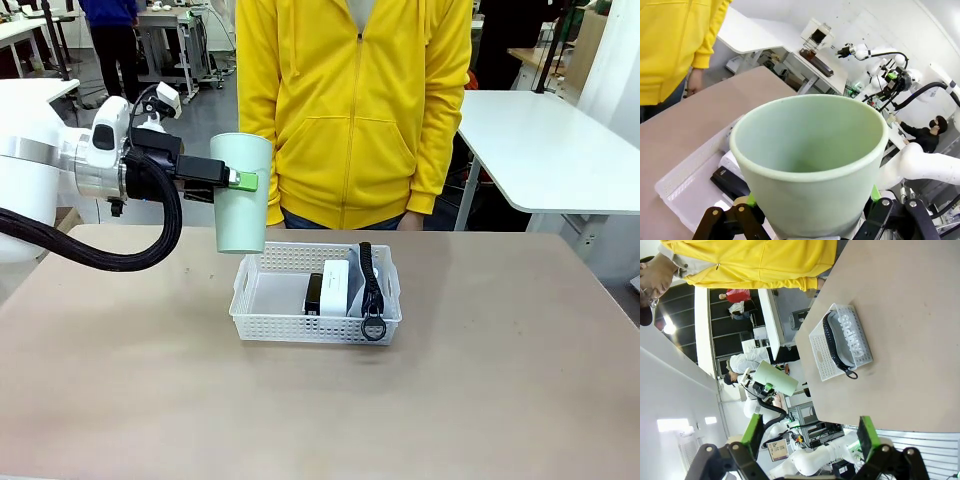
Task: Efficiently arrange items inside the basket to fit them all.
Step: Pick up the Reusable plastic cup and place it inside the Organizing basket.
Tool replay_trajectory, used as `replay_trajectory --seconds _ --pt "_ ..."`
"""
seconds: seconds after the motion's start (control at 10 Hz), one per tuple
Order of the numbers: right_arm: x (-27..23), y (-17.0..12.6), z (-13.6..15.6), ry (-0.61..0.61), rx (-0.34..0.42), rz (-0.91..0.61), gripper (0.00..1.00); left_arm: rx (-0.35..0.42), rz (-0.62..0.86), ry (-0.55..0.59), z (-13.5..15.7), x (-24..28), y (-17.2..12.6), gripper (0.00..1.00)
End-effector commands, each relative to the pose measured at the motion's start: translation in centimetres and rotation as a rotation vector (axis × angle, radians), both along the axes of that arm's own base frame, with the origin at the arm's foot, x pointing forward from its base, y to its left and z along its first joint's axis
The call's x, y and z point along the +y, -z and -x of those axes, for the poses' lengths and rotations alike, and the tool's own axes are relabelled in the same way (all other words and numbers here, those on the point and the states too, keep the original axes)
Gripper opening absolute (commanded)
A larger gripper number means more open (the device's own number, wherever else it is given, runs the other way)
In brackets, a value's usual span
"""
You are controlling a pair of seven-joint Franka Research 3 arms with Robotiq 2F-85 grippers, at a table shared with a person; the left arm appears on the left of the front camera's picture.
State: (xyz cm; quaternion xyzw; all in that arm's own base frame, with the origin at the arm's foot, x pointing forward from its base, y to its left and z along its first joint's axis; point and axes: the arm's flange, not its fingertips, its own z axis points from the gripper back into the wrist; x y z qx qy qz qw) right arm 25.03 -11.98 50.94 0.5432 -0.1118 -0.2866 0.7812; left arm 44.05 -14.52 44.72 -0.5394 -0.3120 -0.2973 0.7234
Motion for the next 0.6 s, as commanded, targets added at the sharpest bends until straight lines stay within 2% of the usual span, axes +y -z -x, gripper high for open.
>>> replay_trajectory --seconds 0.0,0.1,0.2,0.4,0.5 --pt "0.1 -0.3 -0.2 0.002 -0.011 -0.020 1.00 0.017 0.008 0.001 -0.1 0.1 0.1 0.87" --pt "0.1 -0.3 -0.2 0.002 -0.011 -0.020 1.00 0.353 -0.064 0.055 0.9 0.5 -1.1 0.87" --pt "0.1 -0.3 -0.2 0.002 -0.011 -0.020 1.00 0.525 -0.113 0.079 1.2 -0.4 -2.6 0.87" --pt "0.1 -0.3 -0.2 0.002 -0.011 -0.020 1.00 0.594 -0.350 0.058 0.6 -3.9 -4.9 0.87" --pt "0.1 -0.3 -0.2 0.002 -0.011 -0.020 1.00 0.598 -0.493 -0.002 -0.1 -6.3 -5.5 0.87"
